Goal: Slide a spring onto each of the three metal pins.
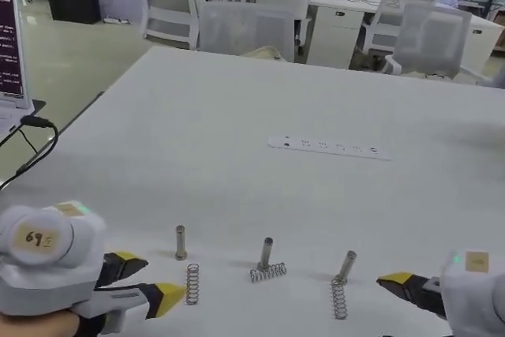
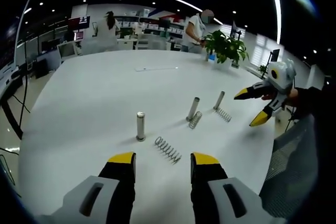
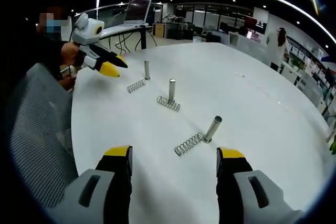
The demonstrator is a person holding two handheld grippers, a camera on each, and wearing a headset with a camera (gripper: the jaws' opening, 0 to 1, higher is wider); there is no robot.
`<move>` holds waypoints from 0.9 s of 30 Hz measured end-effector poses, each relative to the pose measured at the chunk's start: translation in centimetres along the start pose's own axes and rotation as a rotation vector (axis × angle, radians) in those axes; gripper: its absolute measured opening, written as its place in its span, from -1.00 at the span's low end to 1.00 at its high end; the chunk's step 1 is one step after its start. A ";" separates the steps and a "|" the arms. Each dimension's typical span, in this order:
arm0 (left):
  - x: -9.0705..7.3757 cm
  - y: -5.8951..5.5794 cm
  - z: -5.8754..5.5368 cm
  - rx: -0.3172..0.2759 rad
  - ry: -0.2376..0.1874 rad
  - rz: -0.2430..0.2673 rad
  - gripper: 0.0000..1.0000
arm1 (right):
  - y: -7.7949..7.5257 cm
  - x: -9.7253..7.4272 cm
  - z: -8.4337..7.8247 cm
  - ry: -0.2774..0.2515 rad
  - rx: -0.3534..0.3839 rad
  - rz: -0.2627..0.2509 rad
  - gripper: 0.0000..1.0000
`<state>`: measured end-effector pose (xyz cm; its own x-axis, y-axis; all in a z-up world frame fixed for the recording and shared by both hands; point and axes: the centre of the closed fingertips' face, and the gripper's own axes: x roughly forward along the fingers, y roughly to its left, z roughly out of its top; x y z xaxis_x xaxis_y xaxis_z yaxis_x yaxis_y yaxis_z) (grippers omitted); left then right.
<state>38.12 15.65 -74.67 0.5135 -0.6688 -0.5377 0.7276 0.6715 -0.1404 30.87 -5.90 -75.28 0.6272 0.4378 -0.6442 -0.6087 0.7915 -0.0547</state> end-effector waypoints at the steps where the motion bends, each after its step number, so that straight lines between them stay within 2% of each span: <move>1: 0.0 0.0 0.0 -0.002 0.001 -0.001 -0.28 | -0.1 0.1 -0.1 0.008 0.000 -0.003 0.25; 6: -0.3 -0.1 0.0 -0.005 -0.011 -0.010 -0.23 | -0.1 0.4 -0.4 0.032 0.000 -0.008 0.17; 13: -0.6 -0.9 0.3 0.011 -0.054 -0.052 -0.15 | -0.2 0.7 -0.6 0.053 0.006 -0.011 0.09; 18: -1.0 -1.6 0.5 0.019 -0.093 -0.100 0.00 | -0.3 1.1 -0.6 0.071 0.012 -0.017 0.01; 23: -1.5 -2.0 0.2 0.029 -0.108 -0.133 0.08 | -0.5 1.3 -0.6 0.085 0.014 -0.025 -0.08; 27: -1.9 -2.2 -0.1 0.036 -0.127 -0.172 0.21 | -0.6 1.6 -0.6 0.098 0.013 -0.035 -0.14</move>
<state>35.51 15.49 -73.36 0.4320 -0.8086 -0.3994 0.8237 0.5341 -0.1903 31.95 -5.99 -76.73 0.5971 0.3667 -0.7134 -0.5808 0.8111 -0.0691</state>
